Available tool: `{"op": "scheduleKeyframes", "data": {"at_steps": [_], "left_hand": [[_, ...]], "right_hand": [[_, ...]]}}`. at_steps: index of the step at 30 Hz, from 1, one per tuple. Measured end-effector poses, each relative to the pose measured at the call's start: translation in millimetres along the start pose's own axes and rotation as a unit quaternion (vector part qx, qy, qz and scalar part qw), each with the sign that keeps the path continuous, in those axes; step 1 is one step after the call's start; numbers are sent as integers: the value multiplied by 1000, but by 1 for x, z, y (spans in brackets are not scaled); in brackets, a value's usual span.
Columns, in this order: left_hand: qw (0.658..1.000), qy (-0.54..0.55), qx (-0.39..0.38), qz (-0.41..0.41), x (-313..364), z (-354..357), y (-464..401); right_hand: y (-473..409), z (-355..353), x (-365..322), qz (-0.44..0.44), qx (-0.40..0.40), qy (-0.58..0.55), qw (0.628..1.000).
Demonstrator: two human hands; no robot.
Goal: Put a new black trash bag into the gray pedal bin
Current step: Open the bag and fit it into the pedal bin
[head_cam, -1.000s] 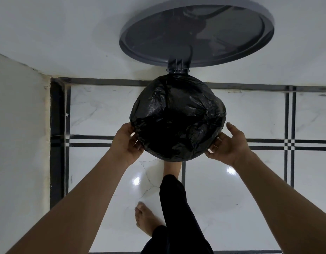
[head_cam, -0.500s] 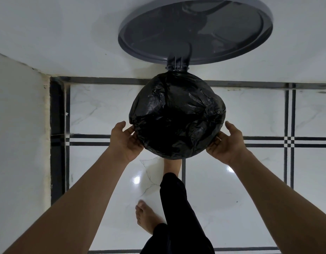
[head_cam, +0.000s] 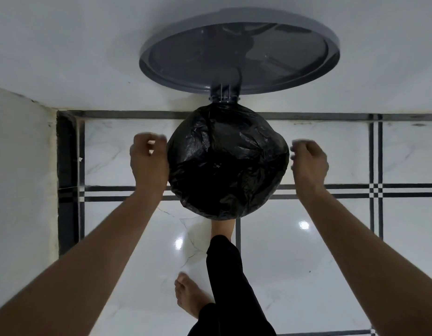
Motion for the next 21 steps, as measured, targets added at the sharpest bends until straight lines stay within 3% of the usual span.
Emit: {"op": "scheduleKeyframes", "data": {"at_steps": [3,5,7,10,14,18,20,21], "left_hand": [[986,-78,-109,98,25,18,-32],[971,-98,-189,105,38,35,-51],[962,-85,-248,76,43,45,-68],[957,-83,-276,37,47,53,-85],[950,-134,-281,4,37,60,-95],[954,-56,-293,-37,26,54,-94],[953,19,-289,-88,22,48,-87],[953,44,-276,-115,19,45,-81]], "right_hand": [[-19,18,-35,-87,-108,107,985],[-36,34,-53,-94,-184,183,961],[-46,45,-64,-68,-241,216,944],[-52,51,-72,13,-286,191,939],[-51,60,-71,75,-299,148,940],[-48,63,-70,100,-318,116,936],[-48,59,-72,28,-239,170,956],[-45,54,-73,-41,-161,197,966]]}}
Point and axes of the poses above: each hand's wrist, its own y-axis away from the middle knuckle, its own z-axis out of the palm, x = y × z, the point moved 3 cm from there along -y, towards the middle knuckle, and after that the axes turned 9 degrees about z, right-handed, at the moved point
